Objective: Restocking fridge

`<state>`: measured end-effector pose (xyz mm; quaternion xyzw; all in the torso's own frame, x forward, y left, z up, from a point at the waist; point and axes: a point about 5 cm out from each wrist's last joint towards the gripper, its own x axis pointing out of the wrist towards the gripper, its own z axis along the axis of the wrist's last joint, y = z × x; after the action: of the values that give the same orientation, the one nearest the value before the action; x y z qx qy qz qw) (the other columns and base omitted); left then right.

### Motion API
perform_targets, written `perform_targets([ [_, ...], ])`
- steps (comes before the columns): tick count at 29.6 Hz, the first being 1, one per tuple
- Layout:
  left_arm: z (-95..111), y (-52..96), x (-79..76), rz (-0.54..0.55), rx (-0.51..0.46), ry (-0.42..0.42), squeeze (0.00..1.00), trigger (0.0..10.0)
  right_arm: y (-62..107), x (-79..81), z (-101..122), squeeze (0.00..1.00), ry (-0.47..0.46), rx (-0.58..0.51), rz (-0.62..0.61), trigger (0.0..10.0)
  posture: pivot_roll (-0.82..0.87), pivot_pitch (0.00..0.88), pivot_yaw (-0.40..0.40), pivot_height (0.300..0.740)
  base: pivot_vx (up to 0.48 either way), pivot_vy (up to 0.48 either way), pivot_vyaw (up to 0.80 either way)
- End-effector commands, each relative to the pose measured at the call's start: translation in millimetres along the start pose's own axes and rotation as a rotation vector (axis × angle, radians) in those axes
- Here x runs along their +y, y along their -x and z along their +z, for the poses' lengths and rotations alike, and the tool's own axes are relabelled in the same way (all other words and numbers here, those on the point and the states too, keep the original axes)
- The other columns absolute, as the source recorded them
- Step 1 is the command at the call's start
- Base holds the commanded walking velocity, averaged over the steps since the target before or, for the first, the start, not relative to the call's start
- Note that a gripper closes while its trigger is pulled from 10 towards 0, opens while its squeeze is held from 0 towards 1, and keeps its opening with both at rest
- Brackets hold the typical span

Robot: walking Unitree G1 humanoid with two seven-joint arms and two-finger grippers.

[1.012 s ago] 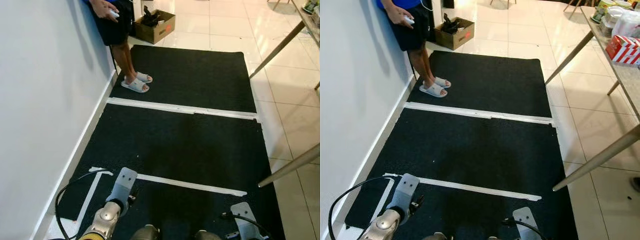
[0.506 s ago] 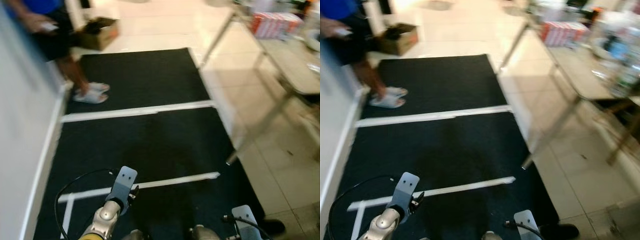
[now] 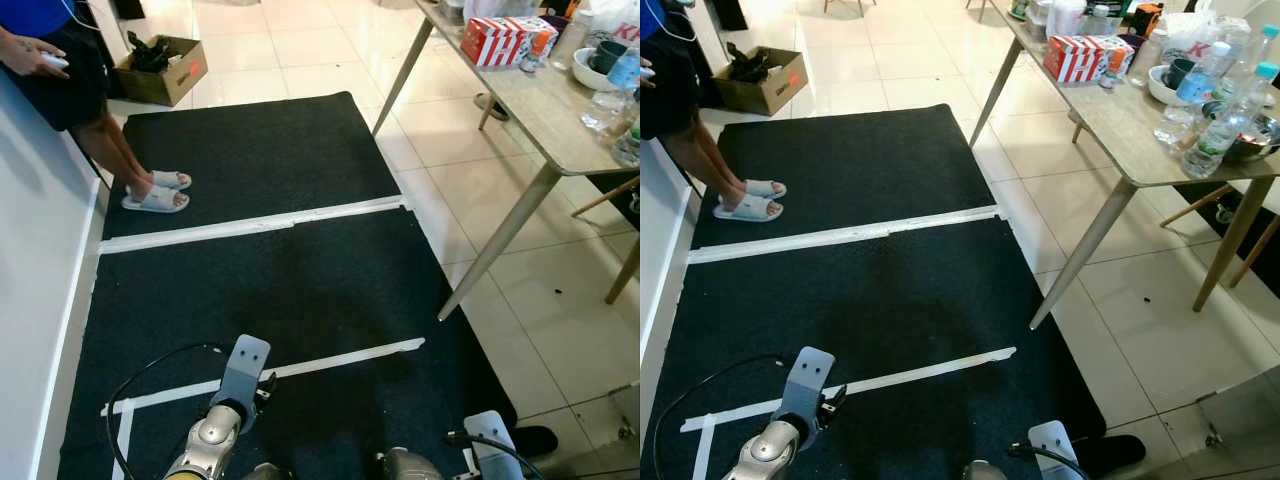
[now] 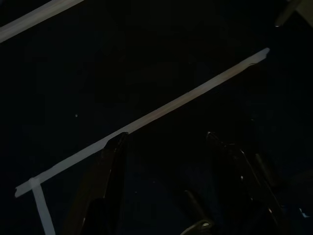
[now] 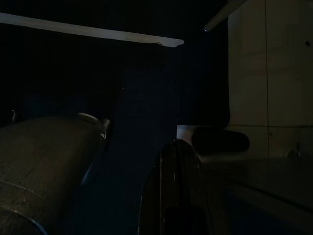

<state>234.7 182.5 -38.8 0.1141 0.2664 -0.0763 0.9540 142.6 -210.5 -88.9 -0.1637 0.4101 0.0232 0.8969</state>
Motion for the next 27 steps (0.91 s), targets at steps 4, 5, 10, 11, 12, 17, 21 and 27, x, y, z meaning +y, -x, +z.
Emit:
perform_targets([
  [4, -4.9, 1.9, 2.0, 0.034, 0.018, 0.033, 0.00, 10.0, 2.0, 1.0, -4.6, 0.00, -0.005, 0.010, 0.004, 10.0, -0.09, 0.139, -0.018, 0.740, 0.263, 0.000, 0.00],
  [5, -4.6, 1.7, 2.3, 0.035, 0.018, 0.035, 0.00, 10.0, 2.0, 1.1, -4.5, 0.00, -0.005, 0.010, 0.004, 10.0, -0.09, 0.139, -0.018, 0.740, 0.454, 0.000, 0.00],
  [10, -3.8, 0.7, 3.9, 0.044, 0.024, 0.043, 0.00, 10.0, 2.2, 1.3, -4.8, 0.00, -0.005, 0.010, 0.005, 10.0, -0.09, 0.140, -0.019, 0.740, 0.480, 0.000, 0.00],
  [11, -4.0, 0.7, 3.9, 0.045, 0.025, 0.043, 0.00, 10.0, 2.2, 1.3, -4.9, 0.00, -0.005, 0.010, 0.005, 10.0, -0.09, 0.140, -0.019, 0.740, 0.480, 0.000, 0.00],
  [12, -4.2, 0.7, 3.9, 0.045, 0.026, 0.044, 0.00, 10.0, 2.2, 1.3, -4.9, 0.00, -0.005, 0.009, 0.005, 10.0, -0.09, 0.140, -0.019, 0.740, 0.480, 0.000, 0.00],
  [17, -5.4, 1.1, 3.1, 0.046, 0.031, 0.042, 0.00, 10.0, 2.3, 1.0, -5.1, 0.00, -0.006, 0.009, 0.004, 10.0, -0.09, 0.141, -0.019, 0.740, 0.450, 0.000, 0.00],
  [21, -7.5, 1.7, 2.4, 0.049, 0.039, 0.040, 0.00, 10.0, 2.4, 1.1, -5.4, 0.00, -0.006, 0.012, 0.004, 10.0, -0.09, 0.142, -0.018, 0.740, 0.412, 0.000, 0.00],
  [27, -8.5, 1.9, 2.6, 0.051, 0.044, 0.039, 0.00, 10.0, 2.5, 1.7, -5.8, 0.00, -0.007, 0.013, 0.005, 10.0, -0.08, 0.143, -0.018, 0.740, 0.400, 0.000, 0.00],
])
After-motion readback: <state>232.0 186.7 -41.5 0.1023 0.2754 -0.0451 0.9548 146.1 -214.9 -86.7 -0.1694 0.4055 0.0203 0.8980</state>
